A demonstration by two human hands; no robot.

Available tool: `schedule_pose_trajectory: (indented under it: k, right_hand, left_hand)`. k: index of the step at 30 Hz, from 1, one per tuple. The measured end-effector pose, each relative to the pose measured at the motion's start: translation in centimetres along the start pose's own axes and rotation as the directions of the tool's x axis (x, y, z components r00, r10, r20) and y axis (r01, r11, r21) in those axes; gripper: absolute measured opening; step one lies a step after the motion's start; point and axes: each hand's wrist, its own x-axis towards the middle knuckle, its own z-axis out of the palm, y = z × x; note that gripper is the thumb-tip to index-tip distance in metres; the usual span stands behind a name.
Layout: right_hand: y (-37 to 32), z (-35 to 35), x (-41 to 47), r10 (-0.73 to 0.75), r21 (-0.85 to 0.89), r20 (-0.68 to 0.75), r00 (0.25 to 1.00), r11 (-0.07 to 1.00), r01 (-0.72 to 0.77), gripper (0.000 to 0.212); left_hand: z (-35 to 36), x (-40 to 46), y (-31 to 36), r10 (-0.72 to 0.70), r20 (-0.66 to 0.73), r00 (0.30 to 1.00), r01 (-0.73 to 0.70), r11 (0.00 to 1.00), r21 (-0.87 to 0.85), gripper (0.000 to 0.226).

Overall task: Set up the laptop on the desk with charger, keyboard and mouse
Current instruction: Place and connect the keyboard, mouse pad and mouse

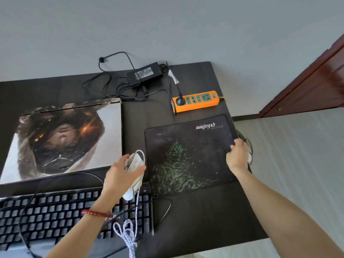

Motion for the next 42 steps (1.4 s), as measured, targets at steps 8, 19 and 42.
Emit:
schedule_pose_trajectory:
  k: [8, 19, 42]
  right_hand:
    - [1.1, 0.1, 0.6, 0.06, 0.043, -0.013, 0.998, 0.997, -0.06, 0.026]
    - [-1.2, -1.4, -1.5, 0.084, -0.113, -0.085, 0.993, 0.989, -0.094, 0.043]
    - [-3.9, 1.8, -6.7, -0.173, 0.151, 0.28, 0.944, 0.979, 0.135, 0.084]
  left_hand:
    - [0.4, 0.5, 2.9, -0.025, 0.022, 0.999, 0.028, 0.994, -0.103, 0.067]
    - [2.0, 1.1, 4.7, -0.055, 0.093, 0.994, 0.064, 0.994, -0.094, 0.076]
    - [6.7, 0.7, 8.1, -0.025, 0.412, 0.911, 0.095, 0.984, -0.15, 0.038]
